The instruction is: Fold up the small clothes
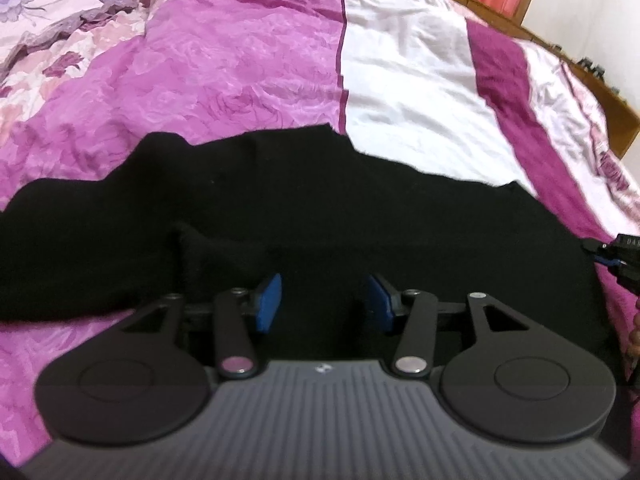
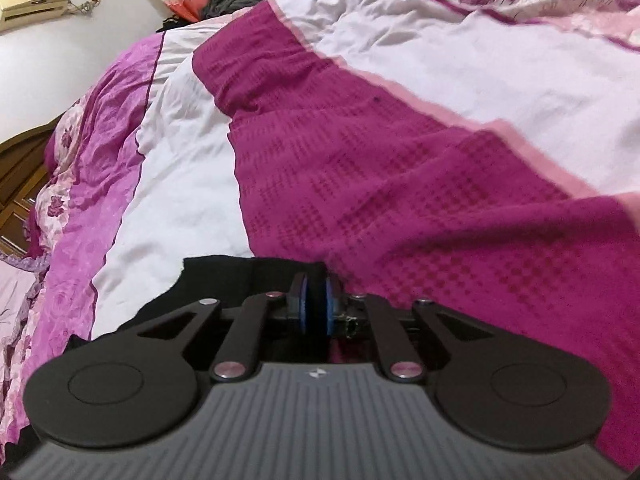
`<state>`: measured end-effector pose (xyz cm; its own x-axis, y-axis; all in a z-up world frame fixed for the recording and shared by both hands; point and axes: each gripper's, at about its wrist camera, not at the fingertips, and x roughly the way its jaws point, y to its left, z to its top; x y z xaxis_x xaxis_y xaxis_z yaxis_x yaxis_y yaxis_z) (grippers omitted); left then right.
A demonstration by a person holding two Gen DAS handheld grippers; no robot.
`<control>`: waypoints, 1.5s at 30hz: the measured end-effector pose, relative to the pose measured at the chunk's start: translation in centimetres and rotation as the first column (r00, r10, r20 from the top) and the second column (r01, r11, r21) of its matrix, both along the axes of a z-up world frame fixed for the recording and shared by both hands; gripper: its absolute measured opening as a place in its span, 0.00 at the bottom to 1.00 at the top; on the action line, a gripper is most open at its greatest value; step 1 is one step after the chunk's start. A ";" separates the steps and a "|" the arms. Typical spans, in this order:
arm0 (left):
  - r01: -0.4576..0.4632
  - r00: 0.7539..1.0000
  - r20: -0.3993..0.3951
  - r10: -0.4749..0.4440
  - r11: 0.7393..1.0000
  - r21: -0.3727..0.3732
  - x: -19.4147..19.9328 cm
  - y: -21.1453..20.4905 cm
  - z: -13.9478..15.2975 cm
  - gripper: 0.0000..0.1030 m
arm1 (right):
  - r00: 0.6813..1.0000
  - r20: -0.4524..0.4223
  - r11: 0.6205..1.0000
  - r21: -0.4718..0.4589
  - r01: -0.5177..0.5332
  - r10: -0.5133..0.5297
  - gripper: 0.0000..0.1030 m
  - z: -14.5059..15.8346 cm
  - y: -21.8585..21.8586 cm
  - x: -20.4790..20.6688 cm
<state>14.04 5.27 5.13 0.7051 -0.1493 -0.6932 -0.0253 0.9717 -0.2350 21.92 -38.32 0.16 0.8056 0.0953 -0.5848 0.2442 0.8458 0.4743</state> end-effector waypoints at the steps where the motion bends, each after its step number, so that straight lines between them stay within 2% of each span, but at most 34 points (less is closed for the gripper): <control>1: 0.002 1.000 0.008 -0.002 1.000 -0.004 -0.4 0.2 0.3 0.49 | 1.000 0.016 1.000 -0.020 -0.001 0.001 0.20 0.9 0.4 -0.9; 2: 0.001 1.000 0.017 -0.001 1.000 -0.002 -0.9 0.5 0.6 0.49 | 0.999 0.033 0.999 -0.046 -0.008 0.009 0.23 1.6 0.7 -1.7; 4: -0.019 0.999 0.036 0.019 1.000 0.000 -1.9 0.8 1.1 0.49 | 0.997 0.068 0.995 -0.091 -0.036 0.042 0.44 3.2 1.9 -3.9; 6: -0.021 0.998 0.057 0.022 1.000 -0.009 -3.0 1.1 1.4 0.49 | 0.993 0.088 0.991 -0.116 -0.069 0.080 0.55 4.1 3.0 -5.7; 10: -0.001 0.995 0.098 0.002 1.000 -0.011 -4.0 1.3 1.5 0.49 | 0.982 0.079 0.977 -0.140 -0.160 0.172 0.56 4.5 5.5 -8.8; 14: -0.033 0.997 0.069 0.032 0.999 0.013 -3.6 1.8 0.4 0.49 | 0.971 0.042 0.963 -0.142 -0.228 0.236 0.56 3.5 7.6 -10.6; 19: -0.068 0.997 0.038 0.068 0.998 0.013 -3.2 3.4 -1.6 0.48 | 0.969 -0.041 0.946 -0.210 -0.246 0.242 0.56 0.7 9.2 -10.8; 23: -0.048 0.995 0.084 0.047 0.999 0.008 -3.8 3.3 -0.3 0.49 | 0.968 -0.042 0.936 -0.246 -0.250 0.247 0.56 0.6 9.7 -11.2; 26: -0.022 0.991 0.135 0.021 1.000 0.011 -3.8 3.1 0.8 0.49 | 0.970 -0.042 0.946 -0.216 -0.242 0.239 0.56 0.8 9.2 -11.0; 28: -0.030 0.990 0.137 0.025 0.999 0.030 -3.2 3.0 1.0 0.49 | 0.973 -0.037 0.955 -0.185 -0.230 0.228 0.56 1.3 8.9 -11.0; 30: -0.046 0.992 0.121 0.041 0.998 0.044 -2.3 3.3 0.5 0.49 | 0.975 -0.031 0.961 -0.165 -0.221 0.219 0.56 1.7 8.8 -11.3; 33: -0.075 0.997 0.039 0.073 0.996 0.043 -0.8 4.2 -1.2 0.48 | 0.975 -0.024 0.963 -0.151 -0.222 0.221 0.56 2.5 8.9 -12.0; 35: -0.075 0.997 0.035 0.074 0.996 0.038 -1.0 4.4 -1.6 0.48 | 0.973 -0.017 0.963 -0.146 -0.229 0.229 0.57 3.0 9.0 -12.8; 38: -0.076 0.997 0.039 0.074 0.996 0.041 -1.5 4.2 -1.0 0.49 | 0.971 -0.008 0.963 -0.126 -0.239 0.240 0.57 3.7 9.1 -14.1; 42: -0.084 0.996 0.026 0.083 0.996 0.003 -2.6 4.9 0.5 0.49 | 0.968 0.003 0.962 -0.108 -0.251 0.253 0.58 4.7 9.1 -15.9; 45: -0.102 0.994 0.029 0.101 0.995 0.025 -3.8 5.9 2.2 0.49 | 0.966 0.011 0.962 -0.098 -0.256 0.258 0.62 5.6 9.2 -17.5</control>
